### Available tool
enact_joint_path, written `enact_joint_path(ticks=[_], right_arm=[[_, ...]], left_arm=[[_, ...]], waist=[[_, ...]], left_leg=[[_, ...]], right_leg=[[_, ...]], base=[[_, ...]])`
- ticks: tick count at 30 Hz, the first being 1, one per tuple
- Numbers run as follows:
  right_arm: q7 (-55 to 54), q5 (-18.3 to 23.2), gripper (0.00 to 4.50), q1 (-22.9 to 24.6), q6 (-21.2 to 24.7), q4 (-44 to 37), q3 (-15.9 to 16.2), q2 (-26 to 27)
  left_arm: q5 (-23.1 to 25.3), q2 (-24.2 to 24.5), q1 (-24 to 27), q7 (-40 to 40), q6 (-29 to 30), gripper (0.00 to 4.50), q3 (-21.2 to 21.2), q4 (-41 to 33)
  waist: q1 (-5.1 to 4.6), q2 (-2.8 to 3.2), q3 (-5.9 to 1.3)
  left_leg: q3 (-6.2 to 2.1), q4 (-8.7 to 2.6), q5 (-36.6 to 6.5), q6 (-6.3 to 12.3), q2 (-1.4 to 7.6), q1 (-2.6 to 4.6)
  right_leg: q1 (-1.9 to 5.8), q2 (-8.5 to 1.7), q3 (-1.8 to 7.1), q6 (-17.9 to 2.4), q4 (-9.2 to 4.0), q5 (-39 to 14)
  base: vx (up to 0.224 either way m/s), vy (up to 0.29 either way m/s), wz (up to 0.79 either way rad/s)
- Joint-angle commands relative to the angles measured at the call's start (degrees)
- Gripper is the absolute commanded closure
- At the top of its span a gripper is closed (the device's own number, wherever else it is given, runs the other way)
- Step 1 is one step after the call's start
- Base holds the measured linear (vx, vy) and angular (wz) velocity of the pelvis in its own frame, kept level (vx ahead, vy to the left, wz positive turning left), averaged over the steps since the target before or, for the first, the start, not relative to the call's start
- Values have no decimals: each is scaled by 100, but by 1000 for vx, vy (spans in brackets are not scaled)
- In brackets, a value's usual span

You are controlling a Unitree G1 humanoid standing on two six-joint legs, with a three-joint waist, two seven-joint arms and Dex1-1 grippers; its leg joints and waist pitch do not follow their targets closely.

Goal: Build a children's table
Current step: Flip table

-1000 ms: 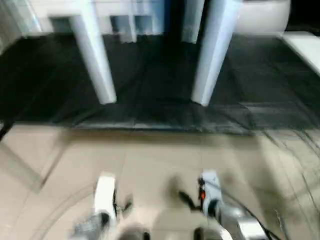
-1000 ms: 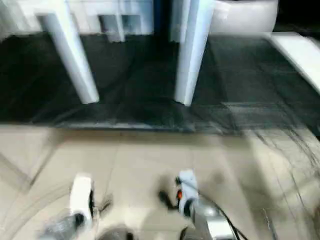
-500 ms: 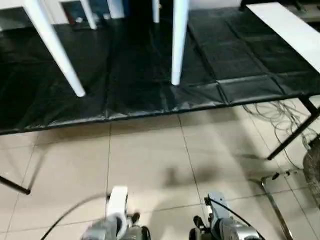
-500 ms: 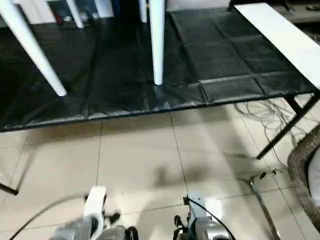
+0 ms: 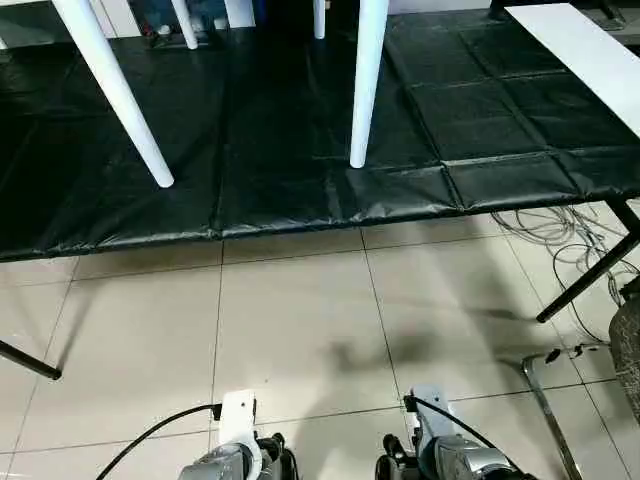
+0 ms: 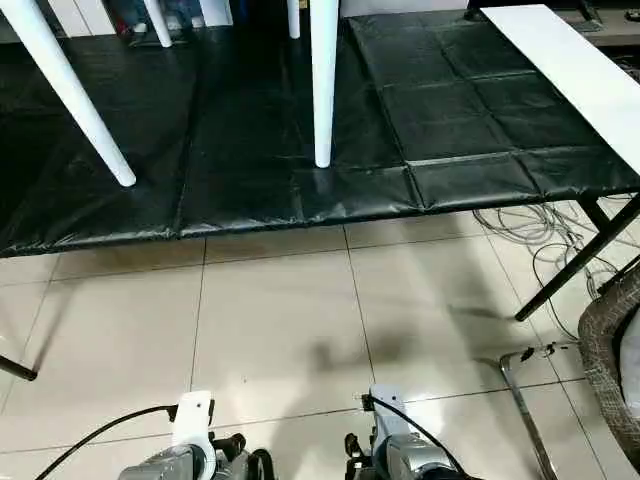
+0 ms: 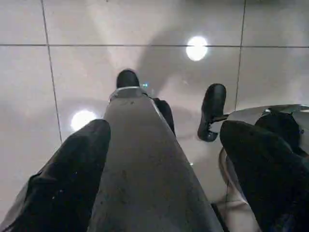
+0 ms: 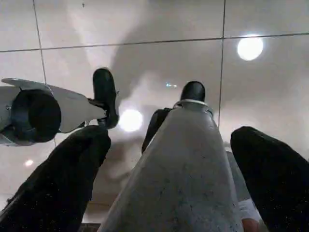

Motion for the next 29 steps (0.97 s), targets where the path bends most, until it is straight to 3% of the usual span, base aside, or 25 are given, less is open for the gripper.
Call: enact_joint_path(ticks=[1,4,8,12,13,15,18,21,24,26,29], right_arm=[[52,-16,0,158,73,204,4,69],[52,-16,0,158,73,204,4,69],[52,-16,0,158,73,204,4,69],[52,-16,0,158,73,204,4,69],[52,-16,0,158,73,204,4,69],[52,-16,0,158,73,204,4,69],[52,-16,0,158,73,204,4,69],[52,-16,0,158,73,204,4,69],[52,-16,0,158,73,204,4,69],[52,-16,0,158,73,204,4,69],[52,-16,0,158,73,204,4,69]], left_arm=[[-1,-16,148,22,82,41,0,202],[-1,-16,148,22,82,41,0,202],[-1,-16,148,22,82,41,0,202],[-1,-16,148,22,82,41,0,202],[-1,-16,148,22,82,41,0,202],[-1,-16,148,22,82,41,0,202],[-1,-16,148,22,82,41,0,202],[-1,-16,148,22,82,41,0,202],[-1,-16,148,22,82,41,0,202],[-1,-16,148,22,82,41,0,202],[-1,-16,148,22,82,41,0,202]], waist=[[28,-69,-202],[57,-71,-188],[89,-80,-191],[84,-109,-260],[85,-117,-272],[85,-118,-263],[87,-122,-237],[94,-125,-207],[94,-130,-199],[100,-137,-209],[99,-151,-237]], left_leg=[[-314,-623,-1325,789,870,-4],[-306,-644,-1529,585,877,5],[-298,-651,-1312,593,882,-6],[-268,-590,-610,983,869,-21],[-248,-564,-396,1154,872,-11],[-231,-570,-410,1296,887,-2],[-226,-607,-761,1220,907,0],[-221,-652,-1170,935,909,-2],[-214,-675,-1269,794,909,-4],[-197,-667,-1139,801,907,8],[-169,-626,-687,1057,900,5]], right_leg=[[158,-656,463,-1937,-361,-8],[142,-662,481,-1897,-396,-304],[144,-661,485,-1888,-389,-121],[157,-655,482,-1950,-299,791],[142,-652,483,-2004,-273,1112],[131,-641,471,-2053,-269,1133],[126,-647,485,-2078,-302,701],[115,-651,511,-2022,-359,137],[106,-647,528,-1978,-378,-38],[97,-650,547,-1988,-377,114],[103,-646,543,-2056,-325,693]], base=[[0,0,0],[0,0,0],[0,0,0],[0,0,0],[0,0,0],[0,0,0],[0,0,0],[0,0,0],[0,0,0],[0,0,0],[0,0,0]])
